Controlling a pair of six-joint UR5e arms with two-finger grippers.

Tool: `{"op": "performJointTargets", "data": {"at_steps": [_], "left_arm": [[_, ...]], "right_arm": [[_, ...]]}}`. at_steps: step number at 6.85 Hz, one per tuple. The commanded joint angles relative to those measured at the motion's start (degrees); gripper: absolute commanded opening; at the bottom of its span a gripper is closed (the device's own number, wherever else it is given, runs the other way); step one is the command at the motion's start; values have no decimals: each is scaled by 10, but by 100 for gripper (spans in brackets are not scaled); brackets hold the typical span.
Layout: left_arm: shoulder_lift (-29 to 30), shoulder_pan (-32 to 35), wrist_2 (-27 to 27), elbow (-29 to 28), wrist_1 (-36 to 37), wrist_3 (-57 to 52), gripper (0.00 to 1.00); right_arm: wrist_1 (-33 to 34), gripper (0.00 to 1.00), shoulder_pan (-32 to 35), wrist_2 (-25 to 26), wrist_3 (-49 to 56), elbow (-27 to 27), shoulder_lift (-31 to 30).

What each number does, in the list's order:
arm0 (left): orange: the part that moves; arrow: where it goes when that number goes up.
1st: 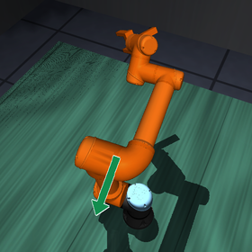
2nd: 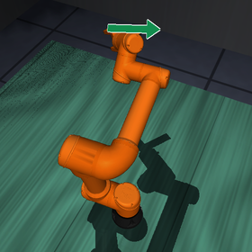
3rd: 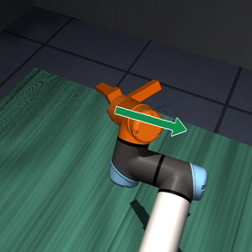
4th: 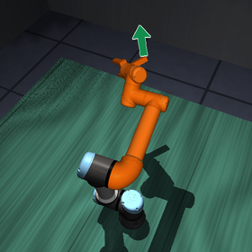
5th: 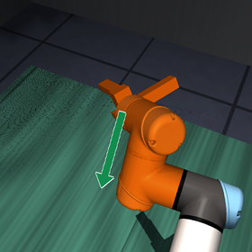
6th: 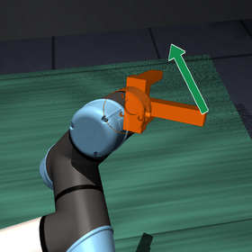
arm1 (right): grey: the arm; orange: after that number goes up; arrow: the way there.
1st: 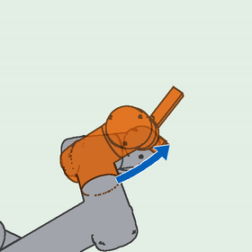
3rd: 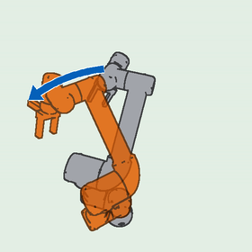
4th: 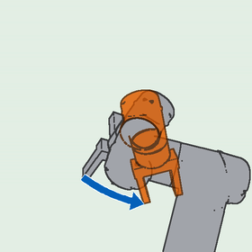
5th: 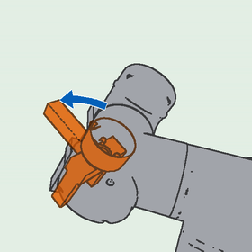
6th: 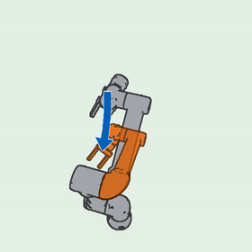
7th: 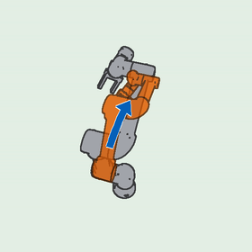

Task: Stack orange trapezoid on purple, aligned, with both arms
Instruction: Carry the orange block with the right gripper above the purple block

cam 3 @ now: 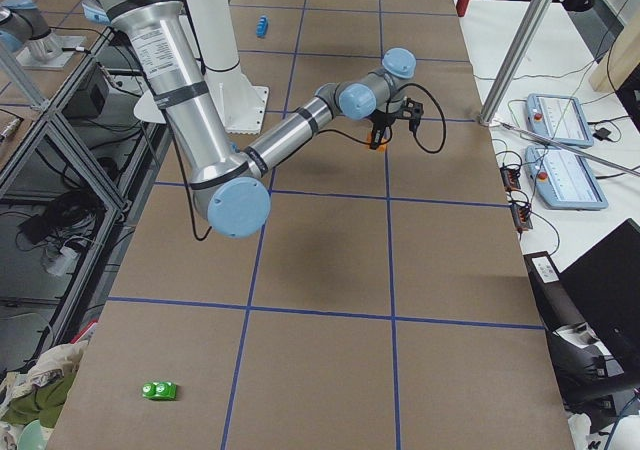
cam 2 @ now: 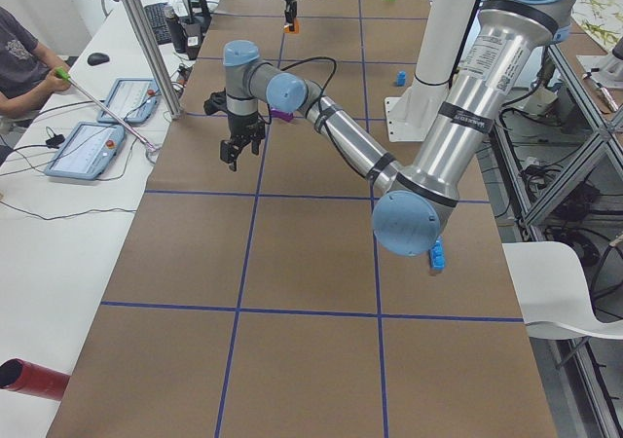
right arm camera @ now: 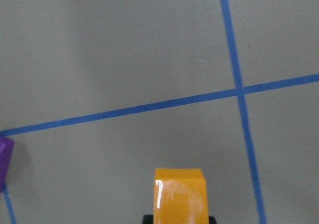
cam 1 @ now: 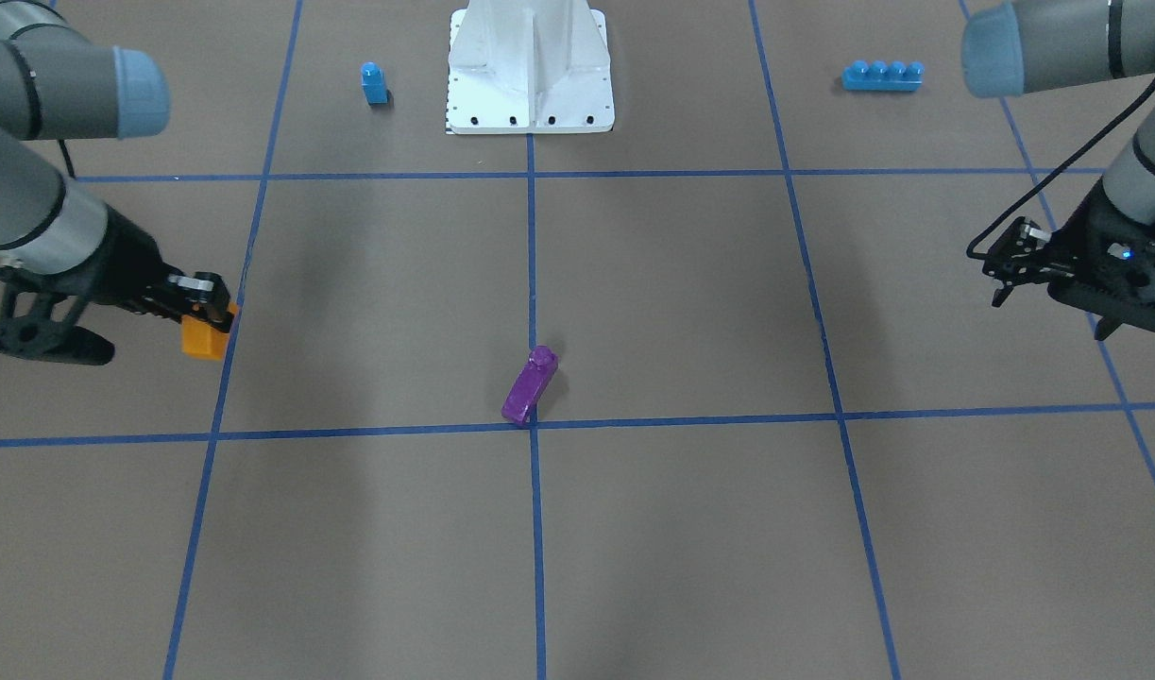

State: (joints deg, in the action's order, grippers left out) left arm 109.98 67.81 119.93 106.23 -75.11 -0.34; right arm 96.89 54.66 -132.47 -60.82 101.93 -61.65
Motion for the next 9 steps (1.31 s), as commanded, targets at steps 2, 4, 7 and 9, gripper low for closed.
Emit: {"op": "performJointTargets", "data": {"at_steps": [2, 4, 7, 9], "left_arm": [[-42, 10, 2, 0, -3, -5, 100], [-50, 8, 2, -1, -7, -6, 100], [-51, 7, 2, -7, -7, -5, 100], [-51, 7, 2, -7, -7, -5, 100]], "right_arm": [[16, 0, -92, 64, -261, -162, 224], [-69, 0, -122, 117, -340, -274, 274], [-83, 0, -153, 150, -348, -316, 311], [-90, 0, -183, 180, -338, -317, 307]]}}
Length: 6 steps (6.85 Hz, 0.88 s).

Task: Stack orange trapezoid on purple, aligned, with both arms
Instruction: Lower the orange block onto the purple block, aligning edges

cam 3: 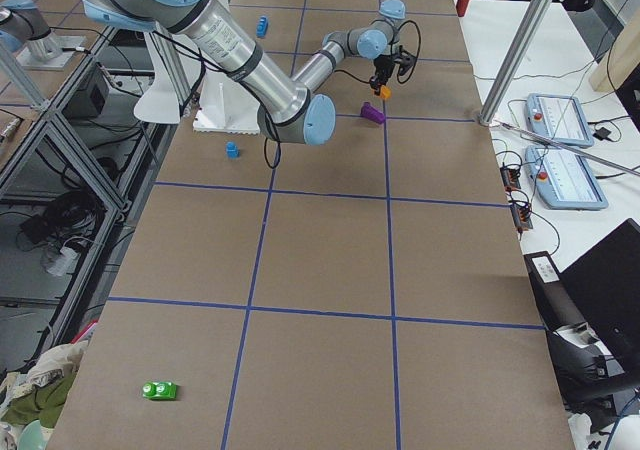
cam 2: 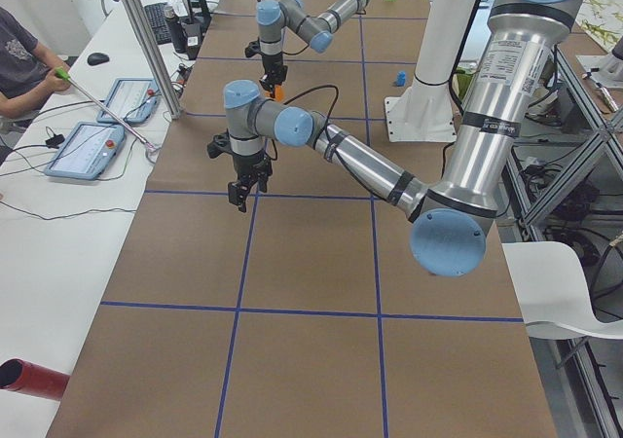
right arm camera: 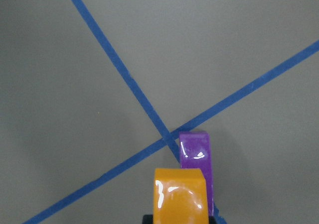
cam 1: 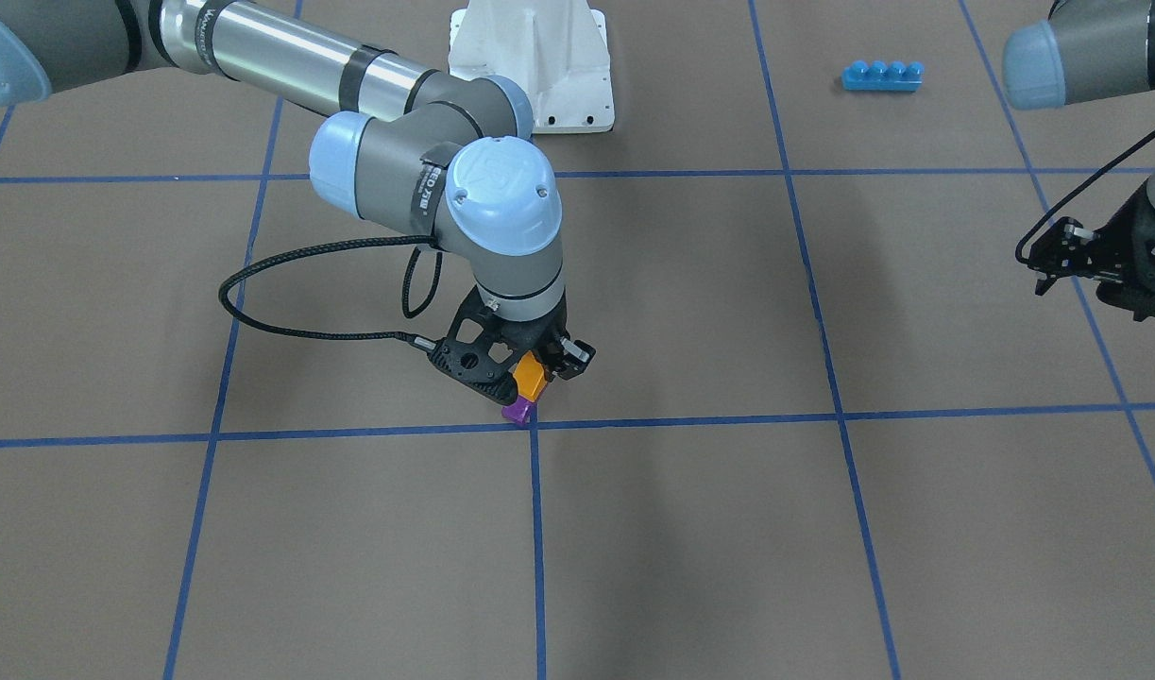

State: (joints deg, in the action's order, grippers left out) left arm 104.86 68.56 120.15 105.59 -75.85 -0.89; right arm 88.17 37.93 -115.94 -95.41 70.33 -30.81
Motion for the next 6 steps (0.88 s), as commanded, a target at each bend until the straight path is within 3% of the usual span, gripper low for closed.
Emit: {"op": "performJointTargets", "data": {"at_steps": [1, 6], "left_arm": [[0, 0, 0, 0, 0, 0, 100], [1, -2, 0, 0, 0, 0, 100]], "right_arm": [[-3, 0, -17, 16, 23, 0, -3], [-5, 0, -15, 15, 20, -1, -16]]}}
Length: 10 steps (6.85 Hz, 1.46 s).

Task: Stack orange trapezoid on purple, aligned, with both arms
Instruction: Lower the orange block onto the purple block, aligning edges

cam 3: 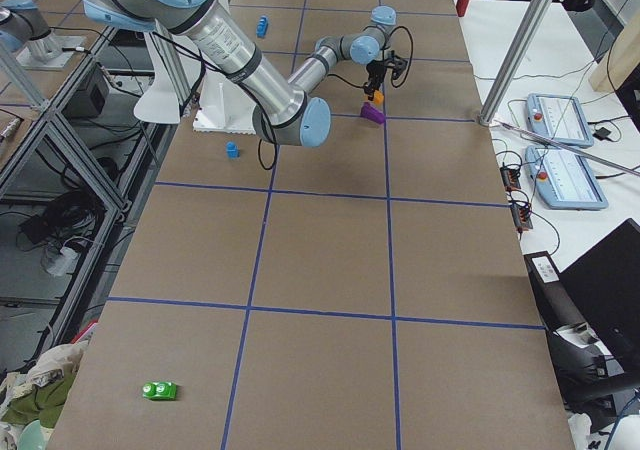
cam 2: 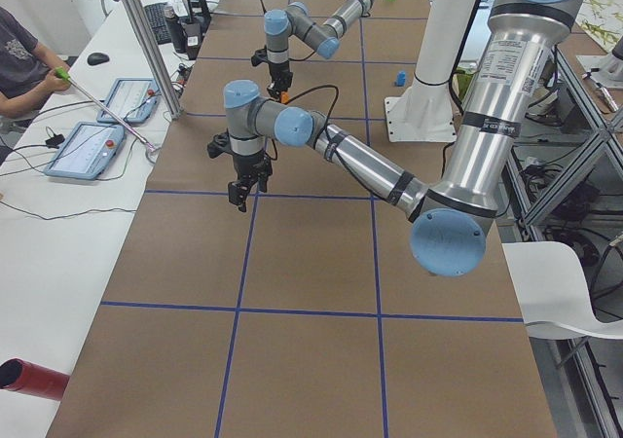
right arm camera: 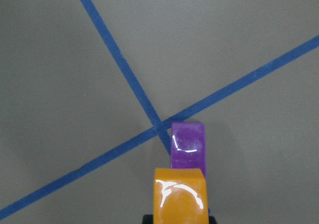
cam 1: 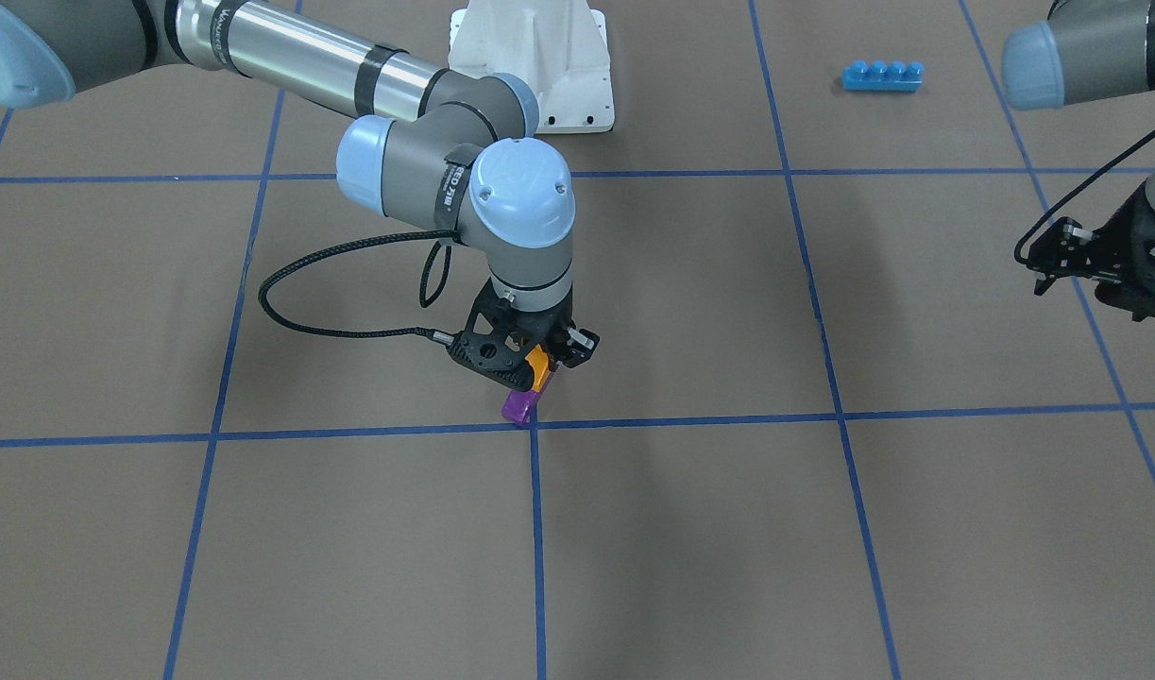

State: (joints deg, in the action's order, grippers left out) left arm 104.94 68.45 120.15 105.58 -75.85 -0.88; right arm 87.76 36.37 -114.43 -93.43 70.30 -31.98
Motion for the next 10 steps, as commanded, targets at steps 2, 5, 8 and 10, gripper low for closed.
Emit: {"op": "performJointTargets", "data": {"at_steps": [2, 5, 8, 10], "left_arm": [[1, -1, -1, 0, 0, -1, 100], [1, -1, -2, 0, 0, -1, 100], [1, -1, -3, 0, 0, -1, 100], [1, -1, -3, -2, 0, -1, 100]], "right_arm": [[-1, 0, 2, -4, -2, -1, -6], [-10, 0, 1, -7, -1, -3, -9], [-22, 0, 1, -10, -2, -9, -8], [-22, 0, 0, -11, -7, -10, -5]]}}
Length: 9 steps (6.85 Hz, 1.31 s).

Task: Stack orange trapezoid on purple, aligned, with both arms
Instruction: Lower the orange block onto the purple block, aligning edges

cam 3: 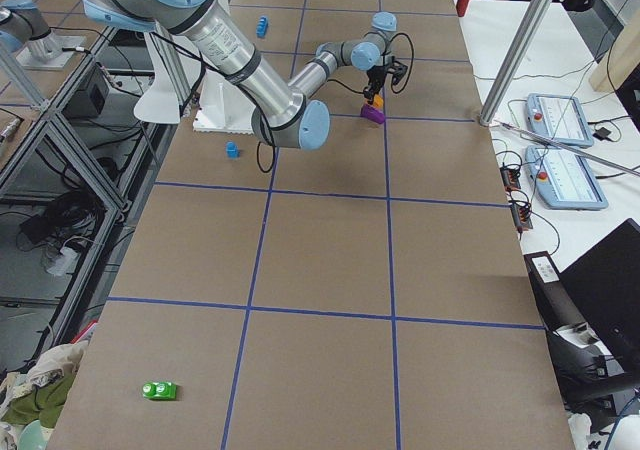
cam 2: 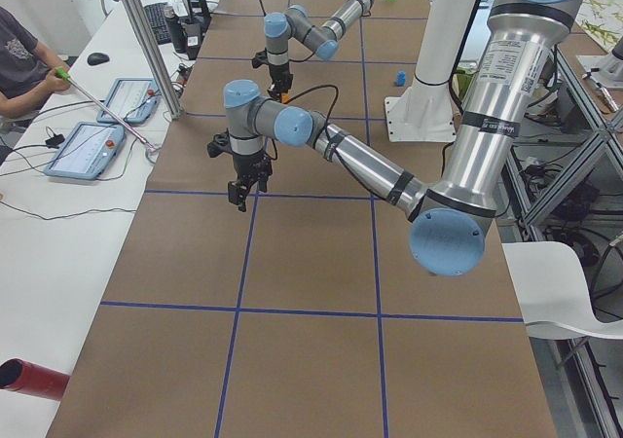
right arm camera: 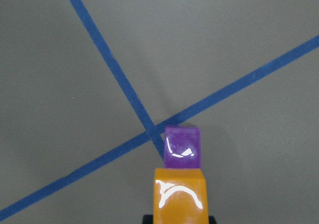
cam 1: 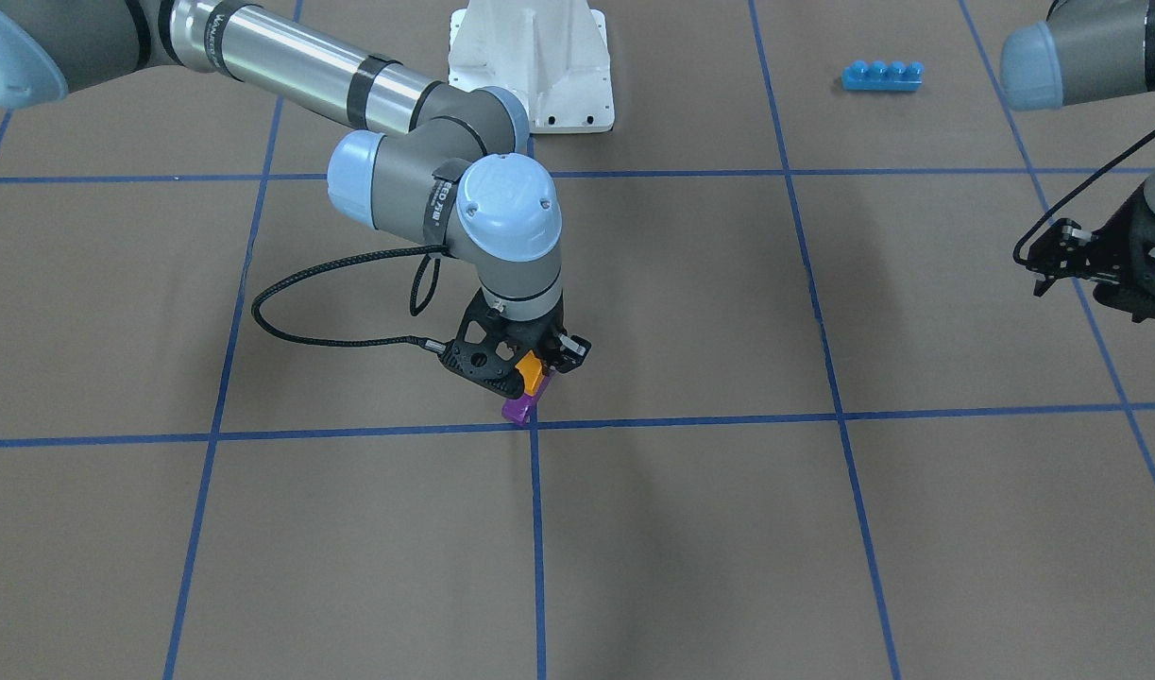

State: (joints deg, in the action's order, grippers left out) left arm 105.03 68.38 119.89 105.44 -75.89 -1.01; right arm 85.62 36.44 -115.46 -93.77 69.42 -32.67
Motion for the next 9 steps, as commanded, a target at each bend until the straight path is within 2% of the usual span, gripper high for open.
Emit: {"op": "performJointTargets", "data": {"at_steps": [1, 9], "left_arm": [[0, 0, 0, -1, 0, 0, 100], [1, 0, 0, -1, 0, 0, 100]], "right_arm": [[0, 0, -1, -1, -3, -1, 1], [-5, 0, -6, -1, -6, -10, 1]]}}
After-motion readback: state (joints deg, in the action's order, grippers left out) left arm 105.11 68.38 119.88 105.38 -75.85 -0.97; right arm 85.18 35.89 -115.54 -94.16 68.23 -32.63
